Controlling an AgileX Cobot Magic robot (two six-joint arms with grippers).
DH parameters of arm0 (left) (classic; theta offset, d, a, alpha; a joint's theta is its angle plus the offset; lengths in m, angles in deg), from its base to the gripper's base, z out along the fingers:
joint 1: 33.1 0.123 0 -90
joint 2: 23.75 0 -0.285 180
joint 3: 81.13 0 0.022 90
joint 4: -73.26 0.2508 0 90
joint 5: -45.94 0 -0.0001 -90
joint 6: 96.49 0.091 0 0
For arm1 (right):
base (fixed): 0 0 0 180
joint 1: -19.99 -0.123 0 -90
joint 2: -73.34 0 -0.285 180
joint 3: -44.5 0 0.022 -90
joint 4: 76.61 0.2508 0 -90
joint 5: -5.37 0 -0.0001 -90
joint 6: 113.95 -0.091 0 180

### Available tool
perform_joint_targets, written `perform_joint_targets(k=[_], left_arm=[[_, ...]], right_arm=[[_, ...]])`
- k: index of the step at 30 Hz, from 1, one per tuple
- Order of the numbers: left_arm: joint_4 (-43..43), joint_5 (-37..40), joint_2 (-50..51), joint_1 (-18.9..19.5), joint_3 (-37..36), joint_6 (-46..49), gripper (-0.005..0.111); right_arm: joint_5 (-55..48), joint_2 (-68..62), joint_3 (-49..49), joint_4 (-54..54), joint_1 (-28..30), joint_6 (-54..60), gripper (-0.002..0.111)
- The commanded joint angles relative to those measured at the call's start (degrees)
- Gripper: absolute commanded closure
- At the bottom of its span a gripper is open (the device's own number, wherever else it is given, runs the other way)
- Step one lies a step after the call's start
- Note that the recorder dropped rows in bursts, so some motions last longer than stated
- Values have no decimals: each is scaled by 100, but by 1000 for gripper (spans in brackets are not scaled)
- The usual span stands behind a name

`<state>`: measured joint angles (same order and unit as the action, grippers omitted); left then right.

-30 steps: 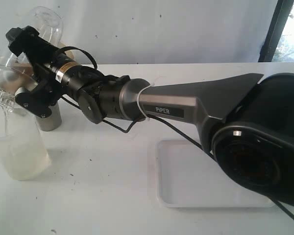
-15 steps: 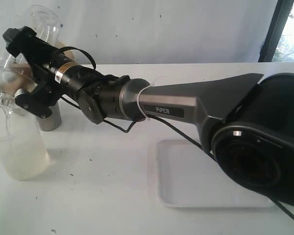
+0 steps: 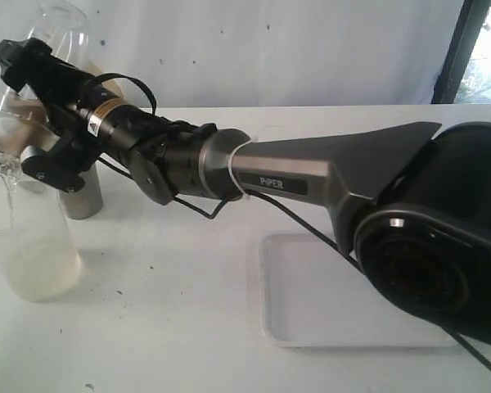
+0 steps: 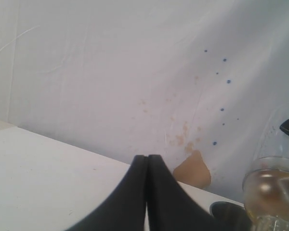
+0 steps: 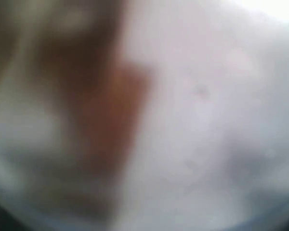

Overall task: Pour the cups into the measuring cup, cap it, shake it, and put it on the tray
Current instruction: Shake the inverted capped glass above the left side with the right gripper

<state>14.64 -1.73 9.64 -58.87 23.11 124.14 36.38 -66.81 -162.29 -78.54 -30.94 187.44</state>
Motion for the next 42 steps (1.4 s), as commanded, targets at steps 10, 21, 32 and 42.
perform_joint_targets(k=[10,21,32,42], left_arm=[[23,98,-24,1,-17,-29,107],[23,98,-24,1,-17,-29,107],[55,191,-24,1,-17,-96,107],[55,191,-24,1,-17,-96,107]], right_arm=[[381,103,-63,-296,35,114,108],[400,103,-63,-523,100,114,108],[578,103,-63,-582,111,114,108],[576,103,-63,-1008,111,114,108]])
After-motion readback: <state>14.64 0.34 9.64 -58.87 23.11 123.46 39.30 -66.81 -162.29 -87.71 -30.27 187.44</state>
